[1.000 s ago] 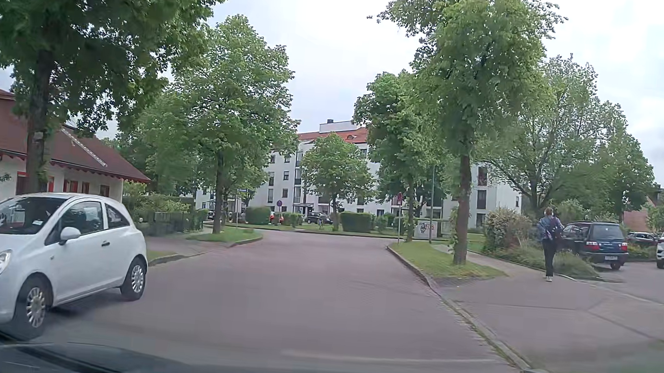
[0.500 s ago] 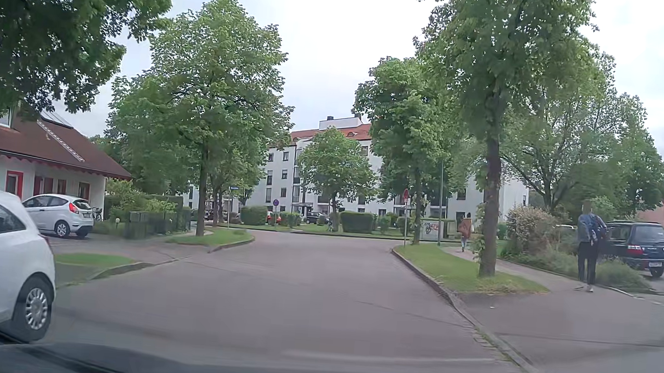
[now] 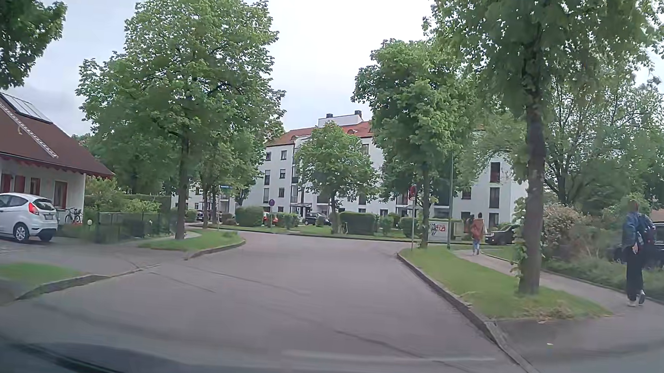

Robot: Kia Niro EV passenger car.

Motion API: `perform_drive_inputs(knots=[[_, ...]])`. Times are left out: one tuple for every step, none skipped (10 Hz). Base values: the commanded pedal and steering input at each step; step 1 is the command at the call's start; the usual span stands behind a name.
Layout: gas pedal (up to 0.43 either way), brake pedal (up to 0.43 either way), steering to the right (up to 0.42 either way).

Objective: Follow the waypoints while adhering to traffic rules and regulations

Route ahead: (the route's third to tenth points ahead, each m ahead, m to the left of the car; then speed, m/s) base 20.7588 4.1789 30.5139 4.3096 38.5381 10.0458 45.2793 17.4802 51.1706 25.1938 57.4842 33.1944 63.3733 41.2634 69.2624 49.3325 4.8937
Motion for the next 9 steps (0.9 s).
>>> perform_drive_inputs(knots=[[0.059, 0.000, -0.005], [0.059, 0.000, -0.005], [0.020, 0.000, -0.005], [0.000, 0.000, -0.005], [0.000, 0.000, -0.005], [0.000, 0.000, -0.005], [0.000, 0.000, -0.005], [0.000, 0.000, -0.005], [0.000, 0.000, -0.005]])
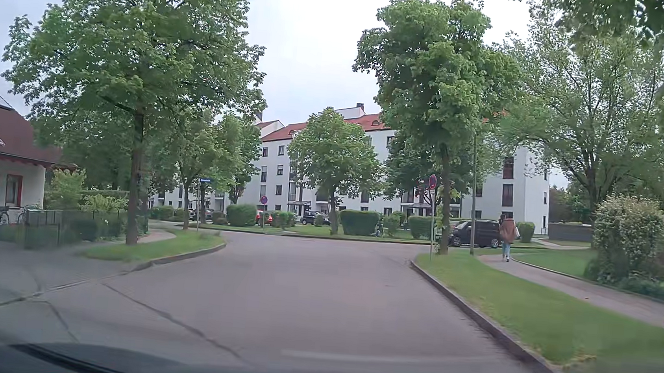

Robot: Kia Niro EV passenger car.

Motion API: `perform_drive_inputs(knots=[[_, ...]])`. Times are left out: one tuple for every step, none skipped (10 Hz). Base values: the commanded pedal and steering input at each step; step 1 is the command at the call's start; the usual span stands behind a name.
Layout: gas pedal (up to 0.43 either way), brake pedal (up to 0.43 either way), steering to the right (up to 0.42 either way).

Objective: Follow the waypoints while adhering to traffic rules and regulations

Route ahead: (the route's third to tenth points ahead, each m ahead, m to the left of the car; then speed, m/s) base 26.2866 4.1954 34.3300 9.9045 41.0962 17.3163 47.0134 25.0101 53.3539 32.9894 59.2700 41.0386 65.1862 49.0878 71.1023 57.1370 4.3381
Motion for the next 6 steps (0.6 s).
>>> perform_drive_inputs(knots=[[0.000, 0.000, -0.005], [0.000, 0.000, -0.007], [0.000, 0.000, -0.009], [0.000, 0.000, -0.010], [0.000, 0.000, -0.010], [0.000, 0.000, -0.009]])
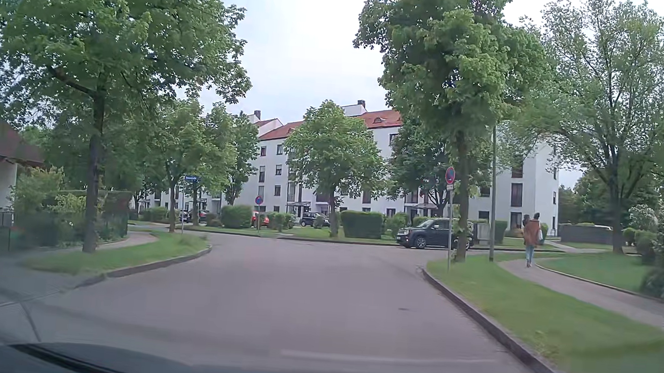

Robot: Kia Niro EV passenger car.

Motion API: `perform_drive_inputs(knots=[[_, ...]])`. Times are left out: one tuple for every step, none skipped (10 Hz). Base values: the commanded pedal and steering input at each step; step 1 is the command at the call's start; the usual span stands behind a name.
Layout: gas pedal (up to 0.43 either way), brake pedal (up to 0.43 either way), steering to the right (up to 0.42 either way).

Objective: Follow the waypoints while adhering to traffic rules and regulations

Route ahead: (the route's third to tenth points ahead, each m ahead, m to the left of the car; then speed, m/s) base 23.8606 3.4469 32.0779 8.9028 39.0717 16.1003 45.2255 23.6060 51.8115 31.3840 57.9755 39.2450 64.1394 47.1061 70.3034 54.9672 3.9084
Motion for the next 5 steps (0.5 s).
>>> perform_drive_inputs(knots=[[0.000, 0.000, -0.007], [0.000, 0.000, -0.004], [0.000, 0.000, -0.004], [0.000, 0.000, -0.004], [0.028, 0.000, -0.004]])
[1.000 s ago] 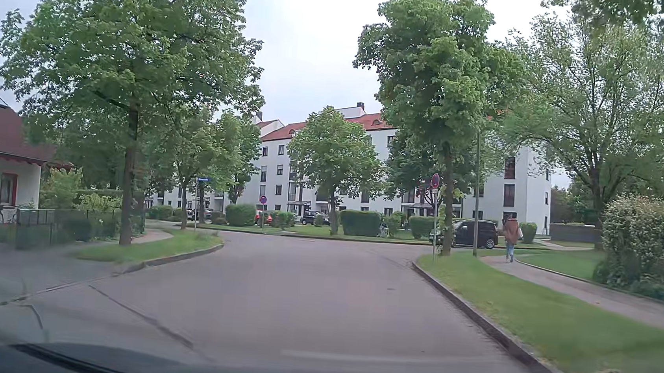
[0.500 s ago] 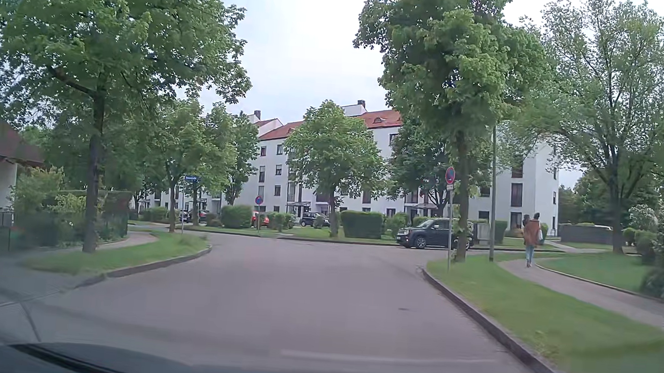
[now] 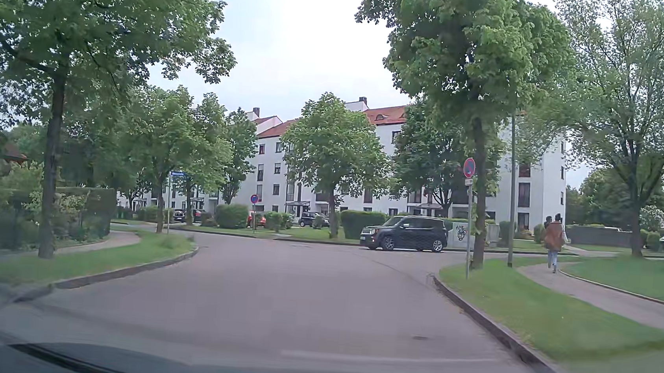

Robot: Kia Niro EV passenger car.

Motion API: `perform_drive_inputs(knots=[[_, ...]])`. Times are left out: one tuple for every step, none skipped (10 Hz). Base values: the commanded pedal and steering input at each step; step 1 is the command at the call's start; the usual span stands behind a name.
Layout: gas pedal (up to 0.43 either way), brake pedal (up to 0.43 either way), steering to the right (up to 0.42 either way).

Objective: Follow the waypoints while adhering to traffic rules and regulations

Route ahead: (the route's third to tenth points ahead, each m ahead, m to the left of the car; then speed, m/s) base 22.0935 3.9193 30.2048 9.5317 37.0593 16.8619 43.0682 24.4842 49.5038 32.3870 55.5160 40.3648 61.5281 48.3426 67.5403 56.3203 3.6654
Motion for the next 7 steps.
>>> perform_drive_inputs(knots=[[0.028, 0.000, -0.004], [0.039, 0.000, -0.005], [0.039, 0.000, -0.006], [0.039, 0.000, -0.008], [0.039, 0.000, -0.010], [0.028, 0.000, -0.012], [0.028, 0.000, -0.013]])
